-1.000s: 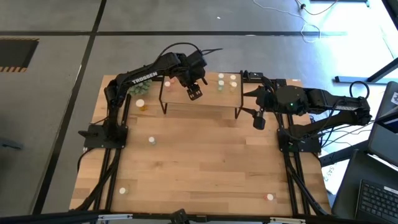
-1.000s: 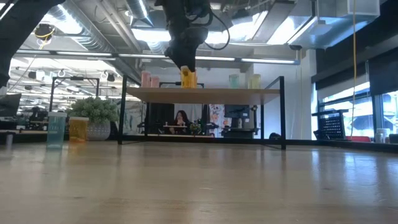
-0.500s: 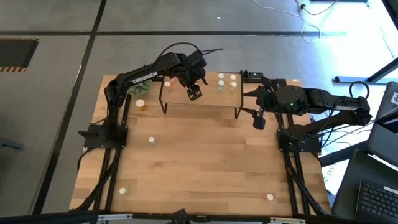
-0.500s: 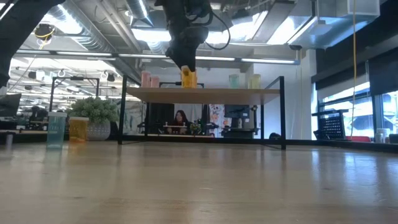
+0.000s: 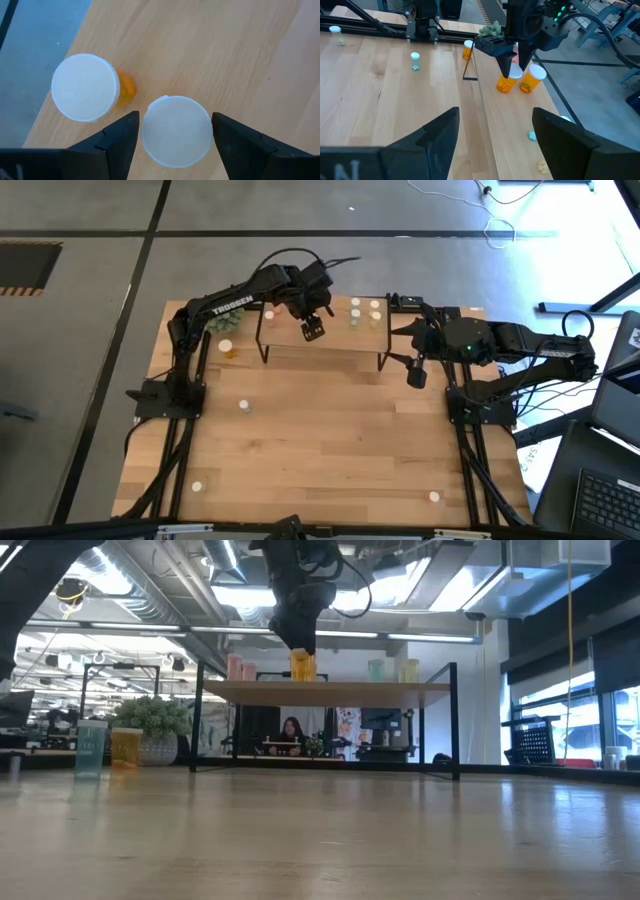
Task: Pick and place medicine bottles onto shelf by color
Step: Put the orange medicine bottle on the shelf, aligned with the other orange medicine bottle, then put the red medicine bottle on the shelf, aligned with the other red medicine bottle
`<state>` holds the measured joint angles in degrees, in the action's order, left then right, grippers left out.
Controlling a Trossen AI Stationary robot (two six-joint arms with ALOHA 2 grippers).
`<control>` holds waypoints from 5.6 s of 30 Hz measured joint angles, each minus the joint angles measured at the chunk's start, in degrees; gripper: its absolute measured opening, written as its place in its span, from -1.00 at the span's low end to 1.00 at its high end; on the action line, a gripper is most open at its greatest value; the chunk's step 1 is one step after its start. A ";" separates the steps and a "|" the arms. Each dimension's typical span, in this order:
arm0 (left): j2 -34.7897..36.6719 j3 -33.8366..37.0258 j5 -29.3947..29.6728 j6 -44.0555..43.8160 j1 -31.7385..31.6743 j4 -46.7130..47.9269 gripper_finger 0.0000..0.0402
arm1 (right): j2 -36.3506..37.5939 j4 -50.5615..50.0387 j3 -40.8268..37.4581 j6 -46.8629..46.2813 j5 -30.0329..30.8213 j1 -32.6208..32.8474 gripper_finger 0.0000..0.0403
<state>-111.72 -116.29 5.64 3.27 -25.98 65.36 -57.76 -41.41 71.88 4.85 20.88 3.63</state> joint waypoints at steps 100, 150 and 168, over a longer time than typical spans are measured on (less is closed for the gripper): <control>10.54 7.52 -1.36 -30.24 20.37 15.33 0.22 | -0.02 0.13 0.00 0.10 0.00 0.01 0.26; 29.28 26.60 0.32 -76.13 47.26 24.44 0.22 | 0.00 0.02 0.00 0.12 0.00 0.01 0.26; 33.04 29.55 5.18 -57.62 47.39 12.89 0.22 | 1.04 -1.80 0.00 -0.75 -8.03 2.47 0.26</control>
<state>-78.68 -86.74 10.82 -54.35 21.41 78.25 -56.71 -43.21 71.88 4.10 12.85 6.10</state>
